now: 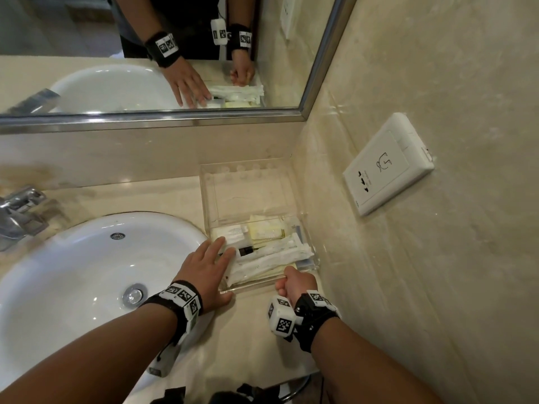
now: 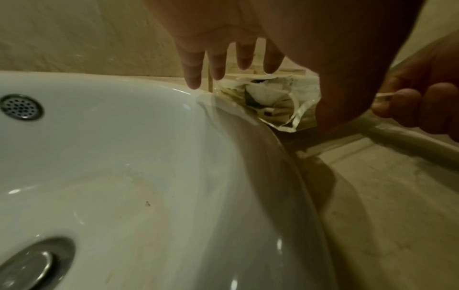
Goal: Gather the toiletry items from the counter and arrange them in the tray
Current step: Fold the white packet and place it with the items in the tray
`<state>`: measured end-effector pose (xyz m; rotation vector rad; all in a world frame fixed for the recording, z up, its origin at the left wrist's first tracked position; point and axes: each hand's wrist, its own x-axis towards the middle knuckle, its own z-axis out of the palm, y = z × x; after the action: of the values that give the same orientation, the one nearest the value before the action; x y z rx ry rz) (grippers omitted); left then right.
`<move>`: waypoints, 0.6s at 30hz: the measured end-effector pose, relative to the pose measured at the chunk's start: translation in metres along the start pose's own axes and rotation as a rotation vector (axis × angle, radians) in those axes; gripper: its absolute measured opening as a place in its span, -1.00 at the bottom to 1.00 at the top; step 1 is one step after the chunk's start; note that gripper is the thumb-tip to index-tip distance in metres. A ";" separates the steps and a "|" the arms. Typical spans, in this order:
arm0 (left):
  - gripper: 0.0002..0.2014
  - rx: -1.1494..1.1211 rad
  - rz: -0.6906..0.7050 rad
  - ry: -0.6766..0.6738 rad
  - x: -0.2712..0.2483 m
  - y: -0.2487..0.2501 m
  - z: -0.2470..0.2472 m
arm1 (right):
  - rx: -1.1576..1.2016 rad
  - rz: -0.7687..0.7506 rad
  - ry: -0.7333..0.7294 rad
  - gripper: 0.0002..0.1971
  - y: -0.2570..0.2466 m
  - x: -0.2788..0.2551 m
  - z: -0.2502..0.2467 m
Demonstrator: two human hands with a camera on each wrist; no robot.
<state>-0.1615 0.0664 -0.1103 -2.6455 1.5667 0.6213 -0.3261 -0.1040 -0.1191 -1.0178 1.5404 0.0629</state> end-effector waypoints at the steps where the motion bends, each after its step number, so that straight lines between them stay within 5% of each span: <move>1: 0.05 -0.007 -0.003 0.004 0.001 -0.001 0.001 | 0.008 0.000 0.000 -0.65 -0.001 0.000 0.000; 18: 0.05 0.000 0.007 0.063 0.014 -0.011 -0.008 | -0.007 -0.018 -0.015 -0.58 -0.008 0.011 0.011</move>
<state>-0.1436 0.0586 -0.1095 -2.6856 1.5924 0.5438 -0.3110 -0.1087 -0.1270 -1.0343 1.5180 0.0630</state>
